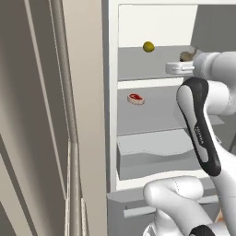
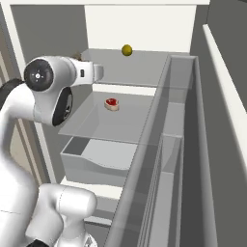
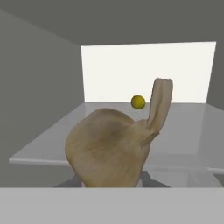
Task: Transport the steak and garlic to the fridge. Place the steak on the rack containing meat and place the garlic on the rack containing the vegetable, ensuring meats and vegetables are on different racks.
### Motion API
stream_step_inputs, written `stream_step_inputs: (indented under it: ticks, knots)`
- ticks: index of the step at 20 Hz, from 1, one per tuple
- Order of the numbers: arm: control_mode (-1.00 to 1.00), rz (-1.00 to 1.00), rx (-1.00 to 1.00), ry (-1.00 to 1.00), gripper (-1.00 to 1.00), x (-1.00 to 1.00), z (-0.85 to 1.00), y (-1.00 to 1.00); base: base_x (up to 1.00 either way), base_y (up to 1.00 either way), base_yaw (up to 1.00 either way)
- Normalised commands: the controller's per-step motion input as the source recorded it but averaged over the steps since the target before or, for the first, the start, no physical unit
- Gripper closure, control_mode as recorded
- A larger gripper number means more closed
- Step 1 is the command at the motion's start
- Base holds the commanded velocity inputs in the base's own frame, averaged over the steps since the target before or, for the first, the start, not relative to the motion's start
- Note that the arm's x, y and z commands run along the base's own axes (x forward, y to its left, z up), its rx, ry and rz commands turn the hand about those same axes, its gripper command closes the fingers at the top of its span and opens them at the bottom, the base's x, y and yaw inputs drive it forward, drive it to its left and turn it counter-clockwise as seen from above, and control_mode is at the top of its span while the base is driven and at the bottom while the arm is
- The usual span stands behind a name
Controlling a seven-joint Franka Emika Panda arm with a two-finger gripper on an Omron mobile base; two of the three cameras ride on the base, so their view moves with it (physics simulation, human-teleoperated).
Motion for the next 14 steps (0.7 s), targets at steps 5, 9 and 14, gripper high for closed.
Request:
stream_step_inputs:
  ticks: [5, 9, 14]
  knots:
    - [-1.00, 0.00, 0.00, 0.10, 1.00, 0.59, 0.00, 0.00, 0.00, 0.00, 0.00]
    - [-1.00, 0.00, 0.00, -0.01, 1.00, 0.22, -0.01, 0.00, 0.00, 0.00, 0.00]
    - [-1.00, 0.00, 0.00, -0.01, 1.00, 0.33, -0.15, 0.00, 0.00, 0.00, 0.00]
